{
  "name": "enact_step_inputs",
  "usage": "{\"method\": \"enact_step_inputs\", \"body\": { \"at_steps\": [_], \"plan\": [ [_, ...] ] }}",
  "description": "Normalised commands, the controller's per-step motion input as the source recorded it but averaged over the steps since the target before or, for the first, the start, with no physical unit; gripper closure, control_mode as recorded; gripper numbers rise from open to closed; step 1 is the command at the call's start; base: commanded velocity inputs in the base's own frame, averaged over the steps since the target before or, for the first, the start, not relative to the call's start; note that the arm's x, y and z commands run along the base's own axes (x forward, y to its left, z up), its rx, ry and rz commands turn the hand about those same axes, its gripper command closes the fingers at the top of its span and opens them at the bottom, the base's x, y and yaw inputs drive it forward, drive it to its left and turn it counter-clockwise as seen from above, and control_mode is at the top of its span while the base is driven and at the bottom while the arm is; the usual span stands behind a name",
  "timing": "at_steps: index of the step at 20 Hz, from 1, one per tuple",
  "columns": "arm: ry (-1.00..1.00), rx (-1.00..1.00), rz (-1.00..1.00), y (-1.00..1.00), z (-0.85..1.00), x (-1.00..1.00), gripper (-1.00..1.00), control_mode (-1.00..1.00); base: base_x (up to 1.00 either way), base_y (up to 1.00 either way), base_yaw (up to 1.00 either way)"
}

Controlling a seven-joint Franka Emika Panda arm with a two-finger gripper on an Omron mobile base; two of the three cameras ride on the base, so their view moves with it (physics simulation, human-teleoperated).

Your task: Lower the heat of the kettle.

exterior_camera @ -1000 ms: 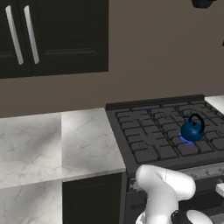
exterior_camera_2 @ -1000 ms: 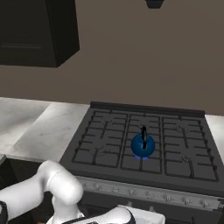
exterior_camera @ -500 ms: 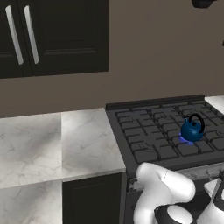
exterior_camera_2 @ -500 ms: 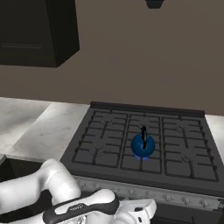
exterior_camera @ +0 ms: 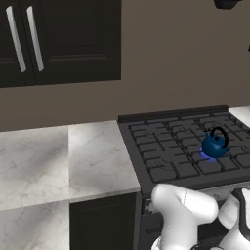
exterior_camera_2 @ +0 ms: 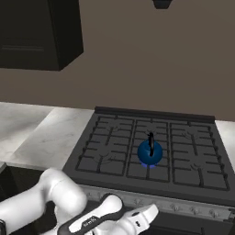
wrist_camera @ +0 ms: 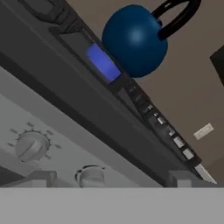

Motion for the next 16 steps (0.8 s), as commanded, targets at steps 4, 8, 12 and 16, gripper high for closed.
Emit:
{"method": "enact_step_inputs", "body": {
  "at_steps": [4,8,12,16],
  "plan": [
    [0.00,-0.18,0.09,-0.66,-0.20,0.03,-1.00,-1.00,0.00,0.00,0.00],
    [0.00,-0.20,0.10,-0.63,-0.06,0.01,-1.00,-1.00,0.00,0.00,0.00],
    [0.00,-0.25,0.13,-0.17,-0.35,0.00,-1.00,-1.00,0.00,0.00,0.00],
    [0.00,-0.30,0.18,0.00,-0.49,0.00,-1.00,-1.00,0.00,0.00,0.00]
  ]
}}
